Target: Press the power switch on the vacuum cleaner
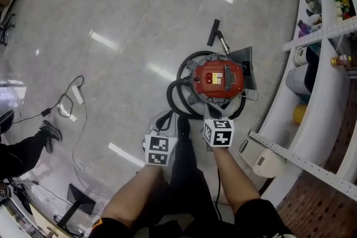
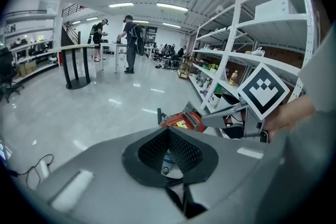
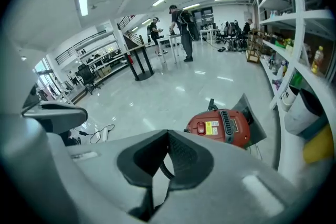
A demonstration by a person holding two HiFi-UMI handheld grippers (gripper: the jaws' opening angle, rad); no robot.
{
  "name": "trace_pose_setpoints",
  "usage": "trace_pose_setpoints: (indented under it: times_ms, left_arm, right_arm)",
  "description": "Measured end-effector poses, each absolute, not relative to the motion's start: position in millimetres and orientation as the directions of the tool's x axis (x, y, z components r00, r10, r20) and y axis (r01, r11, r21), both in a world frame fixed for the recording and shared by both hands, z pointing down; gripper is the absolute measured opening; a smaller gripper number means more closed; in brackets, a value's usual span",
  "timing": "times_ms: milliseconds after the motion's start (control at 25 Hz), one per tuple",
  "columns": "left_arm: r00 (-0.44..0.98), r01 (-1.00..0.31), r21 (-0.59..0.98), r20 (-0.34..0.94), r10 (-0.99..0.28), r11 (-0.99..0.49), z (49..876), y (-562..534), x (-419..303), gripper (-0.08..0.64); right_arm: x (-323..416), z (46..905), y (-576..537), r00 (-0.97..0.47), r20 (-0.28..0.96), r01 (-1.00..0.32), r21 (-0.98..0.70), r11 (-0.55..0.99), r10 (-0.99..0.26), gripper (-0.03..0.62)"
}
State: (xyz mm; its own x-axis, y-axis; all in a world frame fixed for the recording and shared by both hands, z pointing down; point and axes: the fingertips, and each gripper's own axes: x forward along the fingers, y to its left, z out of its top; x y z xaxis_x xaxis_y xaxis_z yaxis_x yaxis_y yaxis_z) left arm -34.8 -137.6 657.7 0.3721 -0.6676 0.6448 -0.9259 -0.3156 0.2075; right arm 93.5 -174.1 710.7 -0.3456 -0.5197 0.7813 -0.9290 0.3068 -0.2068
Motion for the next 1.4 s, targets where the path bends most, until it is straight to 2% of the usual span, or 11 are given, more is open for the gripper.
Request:
trace_pose_setpoints:
  times_ms: [400,880,1400]
  left_arm:
    - [0.372,-0.928,0.205,0.548,-0.749,-0.311,576,-16,-78,0.015]
    - [0.391,-0.920,0.171,0.415,-0.822,-0.352,493,115,-119,0.015]
    - [0.357,-0.932,0.177,0.324,-0.876,-0.315,424,191,-101,0.015]
  right_arm:
    - [49,594,-59,-0.409,0.669,-0.902,-0.190,0.388,-0.621,-0.008]
    - [0,498,91,-0.448,0.557,-0.882,-0.147,0.448,-0.699,-0.008]
    - [16,421,175,-0.522,0.460,-0.839,-0.127,0.529,-0.718,-0.008]
